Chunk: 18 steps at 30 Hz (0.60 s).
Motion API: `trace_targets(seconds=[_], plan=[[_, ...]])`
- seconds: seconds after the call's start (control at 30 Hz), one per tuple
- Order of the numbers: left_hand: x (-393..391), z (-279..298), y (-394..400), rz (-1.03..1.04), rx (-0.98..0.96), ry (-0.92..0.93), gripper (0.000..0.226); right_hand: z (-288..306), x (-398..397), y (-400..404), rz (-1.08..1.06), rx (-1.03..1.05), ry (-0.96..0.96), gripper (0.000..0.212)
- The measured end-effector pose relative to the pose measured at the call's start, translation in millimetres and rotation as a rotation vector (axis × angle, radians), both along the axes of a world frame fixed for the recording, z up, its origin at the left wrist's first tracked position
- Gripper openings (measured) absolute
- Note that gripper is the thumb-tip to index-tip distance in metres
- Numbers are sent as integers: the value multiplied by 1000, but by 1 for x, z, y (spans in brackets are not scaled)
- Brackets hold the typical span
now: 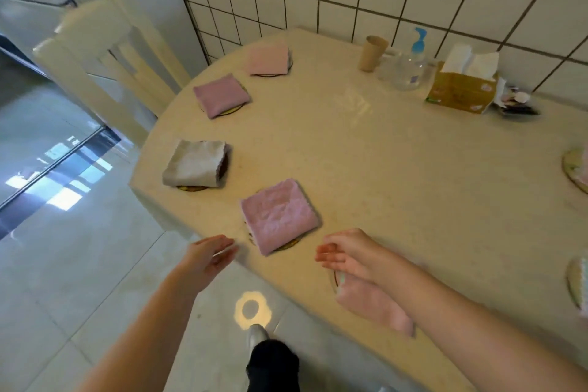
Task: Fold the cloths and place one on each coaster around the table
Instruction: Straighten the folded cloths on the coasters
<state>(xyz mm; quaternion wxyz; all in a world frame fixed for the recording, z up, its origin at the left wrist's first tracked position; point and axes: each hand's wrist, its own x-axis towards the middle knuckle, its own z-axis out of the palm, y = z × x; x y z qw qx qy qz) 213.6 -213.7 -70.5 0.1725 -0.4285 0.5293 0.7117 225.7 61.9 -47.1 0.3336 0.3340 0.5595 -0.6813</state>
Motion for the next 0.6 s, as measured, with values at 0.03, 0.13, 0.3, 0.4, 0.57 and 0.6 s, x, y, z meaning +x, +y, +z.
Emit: trace_targets(seconds=[0.03,0.13,0.3,0.4,0.57,0.6], plan=[[-16,1,-21,7,6,-1,3,-4,-8,-18,-60,-19,-50,9],[-62,2,-62,39,14,16,7,-15,-21,-49,-209,-78,-156,5],[-127,-8,-109,102,12,12,8,-30,-33,-80,-377,-59,-195,22],[-155,-10,-121,117,58,6,27,-36,-39,-89,-439,0,-213,18],[-171,-23,-118,126,62,-62,35,-38,-45,-94,-432,77,-247,13],[-171,-24,-116,123,71,-70,38,-38,-45,-95,-426,89,-246,14]])
